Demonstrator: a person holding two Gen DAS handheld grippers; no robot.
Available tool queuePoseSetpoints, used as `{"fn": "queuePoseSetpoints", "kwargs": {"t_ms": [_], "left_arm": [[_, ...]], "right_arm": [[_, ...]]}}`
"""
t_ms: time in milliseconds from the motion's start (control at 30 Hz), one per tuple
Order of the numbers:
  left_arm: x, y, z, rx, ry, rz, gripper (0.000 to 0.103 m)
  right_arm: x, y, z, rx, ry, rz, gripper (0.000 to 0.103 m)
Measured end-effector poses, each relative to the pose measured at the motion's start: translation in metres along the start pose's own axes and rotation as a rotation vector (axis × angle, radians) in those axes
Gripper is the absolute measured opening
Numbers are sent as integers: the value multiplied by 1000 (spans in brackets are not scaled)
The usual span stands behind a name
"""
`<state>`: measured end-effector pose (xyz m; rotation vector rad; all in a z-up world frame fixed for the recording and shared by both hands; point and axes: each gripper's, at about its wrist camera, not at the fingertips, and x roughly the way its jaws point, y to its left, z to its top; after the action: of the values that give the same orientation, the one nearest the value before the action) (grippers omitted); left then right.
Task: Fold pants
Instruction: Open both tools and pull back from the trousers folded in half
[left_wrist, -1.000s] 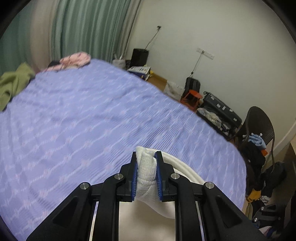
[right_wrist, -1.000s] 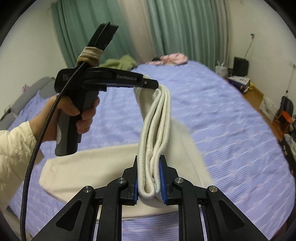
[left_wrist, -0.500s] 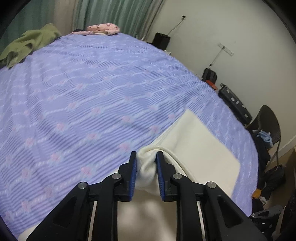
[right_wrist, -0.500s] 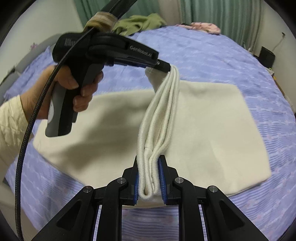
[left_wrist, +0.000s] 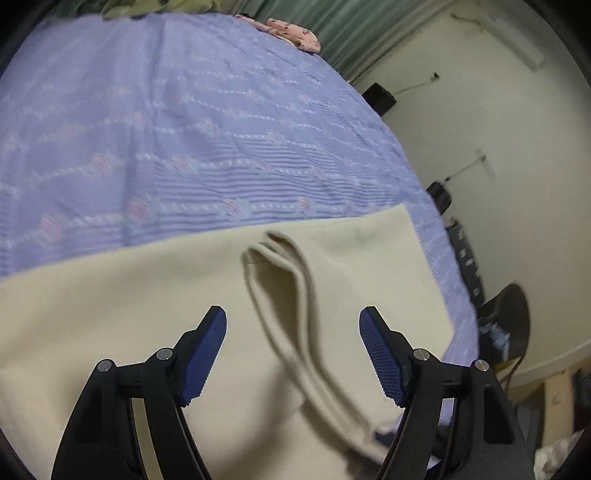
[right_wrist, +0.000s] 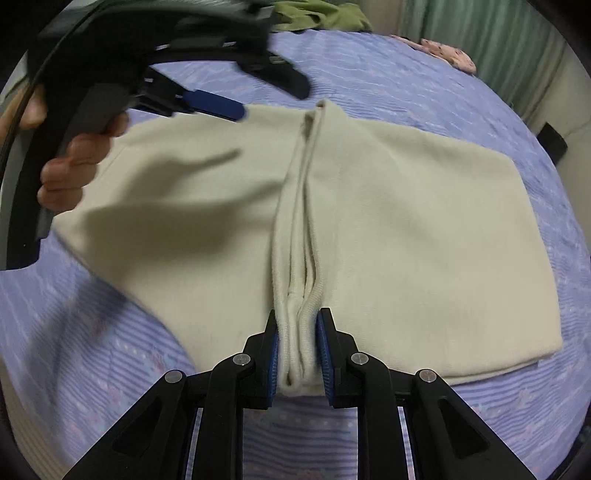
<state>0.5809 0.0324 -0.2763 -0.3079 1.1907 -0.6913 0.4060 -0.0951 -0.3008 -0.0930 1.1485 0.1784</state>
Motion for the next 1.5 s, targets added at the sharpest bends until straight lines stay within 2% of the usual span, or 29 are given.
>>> {"fn": "queuePoseSetpoints", "kwargs": {"t_ms": [233,300,367,433,467,533,633,700,767,800,900,967,1000,1033,1067,1167,1233,1300,1367,1433,1500], "left_arm": [[49,-8,8,2,52,77,74],[55,-6,10,-19,38,73,74],[55,-5,11,-47,0,47,64],[52,-3,13,-98,-30,27,27],[51,-1,13,-120,-37,14,17],[39,-4,15,-133,-82,-36,14],[18,-19,16,-39,-178,-22,15],[38,-10,19,-52,-105,42,15],[52,0,19,-69,-38,85,18],[54,4,18,-66,-25,107,25],[40,6,18,-63,-68,153,42],[18,-2,17,-46,-138,253,50],[1,-5,15,-34,-184,312,57],[-15,-7,12,-27,-218,346,63],[-30,-5,8,-22,-244,366,65],[-85,5,-7,-42,-315,424,73],[-125,17,-28,-76,-358,453,82],[-161,33,-53,-111,-394,503,84],[-189,46,-80,-147,-410,551,88],[-209,64,-105,-203,-420,594,89],[-223,83,-130,-261,-425,604,90]], "right_arm": [[3,-8,-7,48,12,37,22],[6,-14,-7,70,17,55,22],[9,-14,-6,90,20,67,22],[13,-12,-4,113,25,75,22],[14,-12,-3,125,30,79,22],[13,-14,1,142,37,87,22],[7,-4,3,83,22,138,21],[10,10,3,63,48,228,13],[24,8,4,110,103,249,13],[26,3,3,141,104,264,13],[18,-10,1,218,98,275,13],[8,-12,4,242,105,272,16],[3,-12,4,237,94,262,20],[-6,-10,6,225,74,242,30],[-13,-8,7,215,59,219,41],[-34,-4,17,168,-10,162,58],[-49,5,16,125,-49,119,62],[-60,12,20,88,-85,96,66],[-68,17,24,60,-112,93,75],[-73,36,27,50,-138,93,75],[-72,46,35,40,-143,100,76]]}}
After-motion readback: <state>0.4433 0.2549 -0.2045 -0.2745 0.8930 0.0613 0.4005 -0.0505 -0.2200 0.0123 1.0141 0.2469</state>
